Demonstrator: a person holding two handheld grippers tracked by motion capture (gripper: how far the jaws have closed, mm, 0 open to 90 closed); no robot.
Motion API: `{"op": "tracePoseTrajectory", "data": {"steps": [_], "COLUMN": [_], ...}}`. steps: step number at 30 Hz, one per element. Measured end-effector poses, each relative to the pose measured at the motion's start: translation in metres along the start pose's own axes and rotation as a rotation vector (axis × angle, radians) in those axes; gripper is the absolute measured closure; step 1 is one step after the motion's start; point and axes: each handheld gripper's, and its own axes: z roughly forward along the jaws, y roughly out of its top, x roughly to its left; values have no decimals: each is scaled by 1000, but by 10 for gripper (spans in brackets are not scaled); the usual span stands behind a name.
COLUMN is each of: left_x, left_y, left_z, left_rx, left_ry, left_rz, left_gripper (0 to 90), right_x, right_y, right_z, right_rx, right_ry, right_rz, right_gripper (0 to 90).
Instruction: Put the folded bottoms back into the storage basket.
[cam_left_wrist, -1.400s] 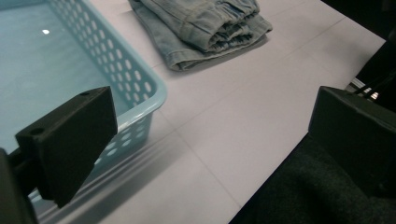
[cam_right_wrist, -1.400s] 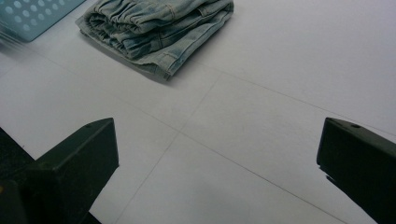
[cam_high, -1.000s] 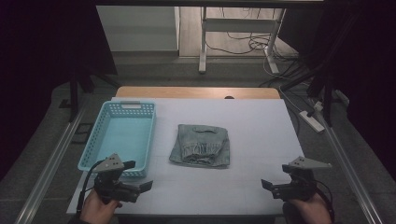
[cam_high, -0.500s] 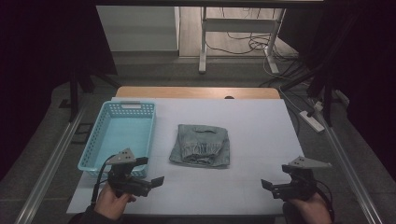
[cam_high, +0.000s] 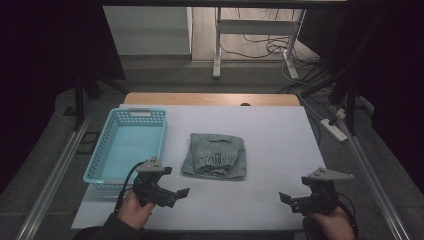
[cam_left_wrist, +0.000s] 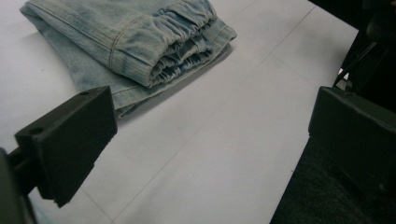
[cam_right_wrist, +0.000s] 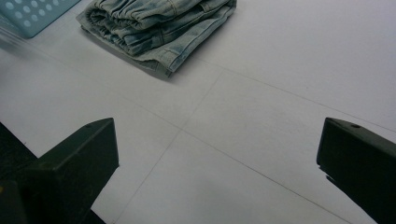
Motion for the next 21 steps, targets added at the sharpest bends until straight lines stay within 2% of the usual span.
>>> {"op": "tracePoseTrajectory", "data": {"steps": [11, 16, 21], "left_x": [2, 2, 3], "left_y": [13, 20, 26], "left_z": [23, 36, 47], "left_rx": [34, 18, 30], "left_ry": [-5, -12, -9], "left_rz": [-4, -24, -32], "left_gripper": [14, 13, 14], "right_x": [0, 1, 1], "right_y": [0, 0, 0], "right_z": [0, 1, 1], "right_rx": [6, 9, 12], "right_ry": [-1, -2, -1], "right_rz": [-3, -9, -13], "right_gripper": [0, 0, 0]}}
